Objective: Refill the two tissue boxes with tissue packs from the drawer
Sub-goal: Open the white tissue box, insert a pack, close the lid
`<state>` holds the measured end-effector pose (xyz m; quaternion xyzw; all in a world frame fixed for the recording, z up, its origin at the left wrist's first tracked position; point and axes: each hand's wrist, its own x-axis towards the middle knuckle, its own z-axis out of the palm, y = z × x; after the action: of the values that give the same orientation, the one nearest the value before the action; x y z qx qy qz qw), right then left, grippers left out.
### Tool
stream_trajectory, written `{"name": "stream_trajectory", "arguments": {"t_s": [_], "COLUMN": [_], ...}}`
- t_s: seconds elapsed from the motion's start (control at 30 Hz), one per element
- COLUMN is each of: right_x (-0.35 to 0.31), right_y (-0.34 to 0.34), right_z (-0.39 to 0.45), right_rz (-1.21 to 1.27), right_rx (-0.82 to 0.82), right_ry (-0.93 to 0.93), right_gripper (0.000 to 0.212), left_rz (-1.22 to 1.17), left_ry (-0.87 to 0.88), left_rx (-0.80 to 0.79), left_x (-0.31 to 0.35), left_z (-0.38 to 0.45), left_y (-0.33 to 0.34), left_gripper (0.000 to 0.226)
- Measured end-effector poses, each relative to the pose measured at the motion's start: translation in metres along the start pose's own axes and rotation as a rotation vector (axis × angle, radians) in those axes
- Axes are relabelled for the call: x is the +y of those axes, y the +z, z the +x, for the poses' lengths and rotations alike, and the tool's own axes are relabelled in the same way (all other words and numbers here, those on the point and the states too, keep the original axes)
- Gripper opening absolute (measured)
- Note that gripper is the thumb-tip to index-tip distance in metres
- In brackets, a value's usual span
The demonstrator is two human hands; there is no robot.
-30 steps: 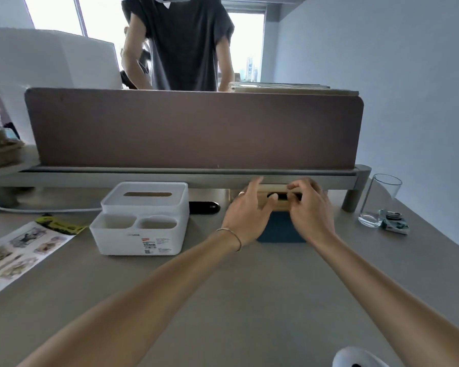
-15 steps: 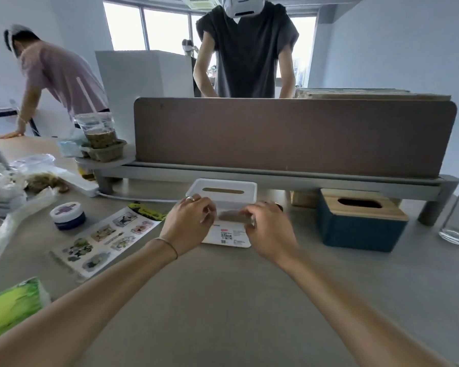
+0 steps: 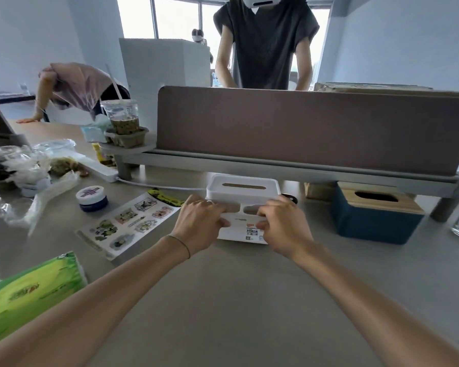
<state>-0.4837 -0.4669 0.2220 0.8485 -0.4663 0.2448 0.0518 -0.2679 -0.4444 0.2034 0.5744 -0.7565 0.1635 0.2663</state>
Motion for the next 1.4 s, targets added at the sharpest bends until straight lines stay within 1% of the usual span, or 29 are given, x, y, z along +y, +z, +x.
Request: {"name": "stream_trajectory", "arguments": {"t_s": [0.07,0.17,0.3,0.47,0.53,0.6,0.63,0.67,0.7,0.77,0.8,0.83,0.87,1.03,1.1,1.2,1.27,1.4], "right_x": [-0.003,-0.009,-0.017,-0.024,-0.025,-0.024,-0.024,-0.026,-0.029,-0.038,-0.043,-0.049,-0.053,-0.058,-0.058,-0.058,-0.057,-0.056], "right_y": [-0.009,-0.020,-0.033,-0.037,-0.039,-0.044,-0.047,-0.050,-0.052,-0.049,-0.046,-0.042,-0.038,-0.024,-0.021,-0.016,-0.013,-0.009], "right_z": [-0.019,-0.052,-0.093,-0.124,-0.128,-0.129,-0.126,-0.122,-0.115,-0.096,-0.086,-0.078,-0.072,-0.062,-0.062,-0.062,-0.060,-0.060], "right_rz": [0.009,0.020,0.043,0.060,0.053,0.061,0.079,0.097,0.104,0.079,0.054,0.032,0.017,0.015,0.027,0.042,0.052,0.048], "right_rx": [0.019,0.027,0.061,0.031,0.022,0.020,0.034,0.059,0.079,0.062,0.024,-0.021,-0.063,-0.129,-0.124,-0.070,-0.043,-0.012], "right_ry": [-0.017,-0.034,-0.034,-0.008,0.000,0.001,-0.001,-0.002,-0.001,-0.009,-0.019,-0.026,-0.029,-0.014,-0.010,0.015,0.024,0.018], "right_gripper": [0.005,0.003,0.001,0.004,0.006,0.011,0.016,0.023,0.031,0.042,0.046,0.048,0.049,0.055,0.054,0.047,0.046,0.047], "left_rz": [0.010,-0.014,-0.050,-0.057,-0.096,-0.200,-0.279,-0.369,-0.480,-0.820,-1.014,-1.177,-1.279,-1.525,-1.592,-1.695,-1.742,-1.755], "left_ry": [0.031,0.078,0.106,0.135,0.135,0.111,0.067,-0.018,-0.148,-0.475,-0.612,-0.710,-0.774,-0.927,-0.944,-0.983,-1.017,-1.025], "left_rx": [0.011,0.058,0.076,0.073,0.080,0.087,0.113,0.162,0.220,0.281,0.284,0.264,0.231,0.035,-0.015,-0.058,-0.082,-0.052], "left_x": [0.013,0.035,0.056,0.067,0.068,0.064,0.061,0.058,0.054,0.041,0.034,0.028,0.023,0.021,0.023,0.027,0.028,0.025], "left_z": [-0.014,-0.039,-0.071,-0.099,-0.104,-0.107,-0.106,-0.103,-0.099,-0.083,-0.074,-0.065,-0.057,-0.025,-0.019,-0.019,-0.020,-0.019], "left_y": [-0.013,-0.032,-0.046,-0.045,-0.046,-0.052,-0.057,-0.061,-0.063,-0.058,-0.052,-0.044,-0.036,-0.016,-0.012,-0.003,0.003,0.010], "left_gripper": [0.025,0.033,0.019,0.017,0.017,0.020,0.020,0.019,0.018,0.017,0.019,0.022,0.025,0.038,0.046,0.053,0.048,0.047]}}
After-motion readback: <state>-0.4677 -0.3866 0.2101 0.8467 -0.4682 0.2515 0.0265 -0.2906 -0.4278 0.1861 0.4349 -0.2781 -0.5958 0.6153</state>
